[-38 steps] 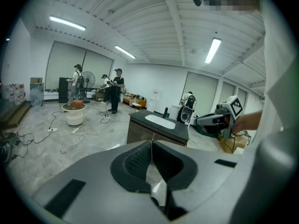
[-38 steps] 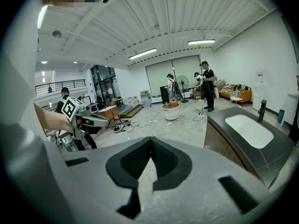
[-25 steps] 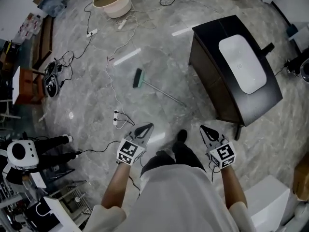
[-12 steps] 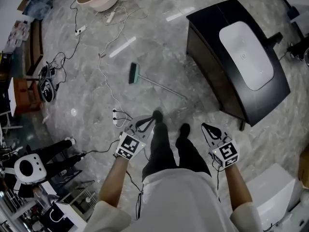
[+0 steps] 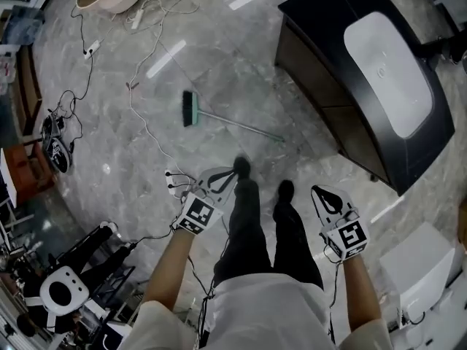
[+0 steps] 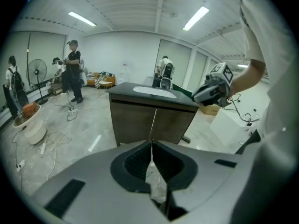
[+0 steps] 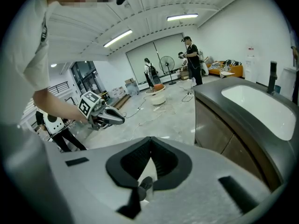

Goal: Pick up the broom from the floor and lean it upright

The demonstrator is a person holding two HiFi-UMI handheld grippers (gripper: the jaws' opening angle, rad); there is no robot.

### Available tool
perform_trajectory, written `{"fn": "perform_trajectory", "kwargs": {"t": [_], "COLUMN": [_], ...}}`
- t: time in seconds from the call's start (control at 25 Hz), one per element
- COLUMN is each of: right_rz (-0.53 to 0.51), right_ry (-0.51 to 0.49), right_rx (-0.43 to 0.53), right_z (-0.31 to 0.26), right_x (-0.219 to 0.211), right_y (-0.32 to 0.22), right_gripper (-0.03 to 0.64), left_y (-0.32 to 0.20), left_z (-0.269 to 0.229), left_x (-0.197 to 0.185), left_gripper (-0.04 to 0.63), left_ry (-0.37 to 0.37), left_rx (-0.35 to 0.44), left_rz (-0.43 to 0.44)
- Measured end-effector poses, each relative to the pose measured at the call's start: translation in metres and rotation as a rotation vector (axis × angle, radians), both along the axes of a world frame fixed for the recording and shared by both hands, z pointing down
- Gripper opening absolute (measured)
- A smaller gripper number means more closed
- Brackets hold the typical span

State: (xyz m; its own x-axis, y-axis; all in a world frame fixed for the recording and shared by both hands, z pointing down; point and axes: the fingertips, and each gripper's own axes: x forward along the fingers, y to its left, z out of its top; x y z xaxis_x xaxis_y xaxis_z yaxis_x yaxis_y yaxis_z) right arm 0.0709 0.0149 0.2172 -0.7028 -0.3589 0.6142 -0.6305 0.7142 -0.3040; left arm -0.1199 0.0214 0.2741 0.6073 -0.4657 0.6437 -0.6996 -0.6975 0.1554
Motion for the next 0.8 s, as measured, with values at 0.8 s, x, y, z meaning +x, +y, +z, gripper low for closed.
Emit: {"fn": "perform_trajectory", "kwargs": {"t": [0.8], "right_rz": [0.065], "right_ry": [-0.042], "right_rx": [-0.106], "right_z": [0.303], "right_x": [-0.047], "right_y": [-0.048], "right_gripper": [0.0], "left_y": [-0.039], "left_z": [0.337], "left_x": [-0.012], "left_gripper": [0.012], "left_ry": [-0.065], "left_rx": [-0.142], "left_rz": [0.225]}}
